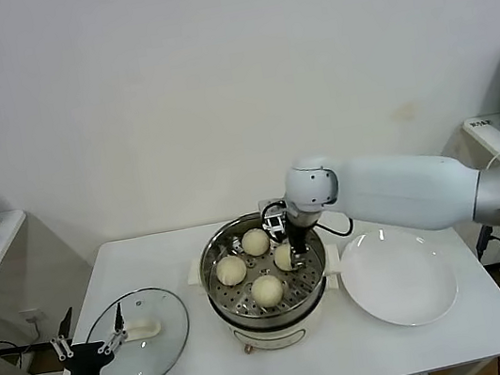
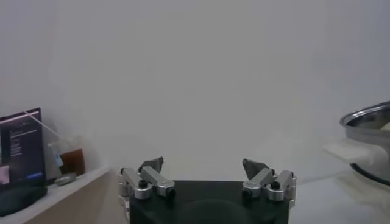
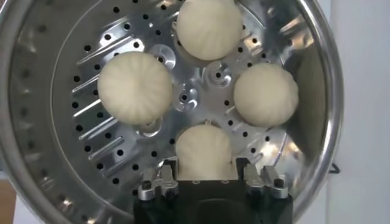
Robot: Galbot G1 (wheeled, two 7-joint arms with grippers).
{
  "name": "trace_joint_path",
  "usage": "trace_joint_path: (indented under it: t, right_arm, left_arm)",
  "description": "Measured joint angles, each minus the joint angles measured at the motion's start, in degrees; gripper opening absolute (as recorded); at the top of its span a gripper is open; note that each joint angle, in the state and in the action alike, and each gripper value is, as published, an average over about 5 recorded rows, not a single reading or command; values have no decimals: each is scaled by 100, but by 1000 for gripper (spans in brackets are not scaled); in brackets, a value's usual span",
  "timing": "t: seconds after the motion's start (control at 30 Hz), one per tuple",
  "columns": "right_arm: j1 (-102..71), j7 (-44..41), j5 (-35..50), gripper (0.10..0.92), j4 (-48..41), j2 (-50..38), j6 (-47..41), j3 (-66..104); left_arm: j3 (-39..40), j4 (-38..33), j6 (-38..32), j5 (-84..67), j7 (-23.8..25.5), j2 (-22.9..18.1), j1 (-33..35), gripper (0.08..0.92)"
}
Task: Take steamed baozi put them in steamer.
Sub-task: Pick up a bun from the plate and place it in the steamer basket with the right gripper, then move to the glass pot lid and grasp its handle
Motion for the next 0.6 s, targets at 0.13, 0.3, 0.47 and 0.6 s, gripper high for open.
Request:
trace_joint_path:
  t: [0.13, 0.3, 0.47, 0.6]
  right_arm:
    - [27, -41, -24, 794, 114, -116, -21, 131]
    - [147, -48, -27, 822, 450, -410, -65, 344]
    - [85, 190, -46, 823, 940, -887, -53, 722]
    - [-370, 759, 121, 823, 1396, -1442, 127, 1352]
  left_arm:
    - [-19, -24, 2, 6, -2, 13, 1, 823]
    - [-24, -35, 9, 7, -2, 30, -31, 823]
    - [-5, -20, 10, 15, -8, 12, -56, 823]
    - [38, -8, 21, 56, -39, -11, -53, 823]
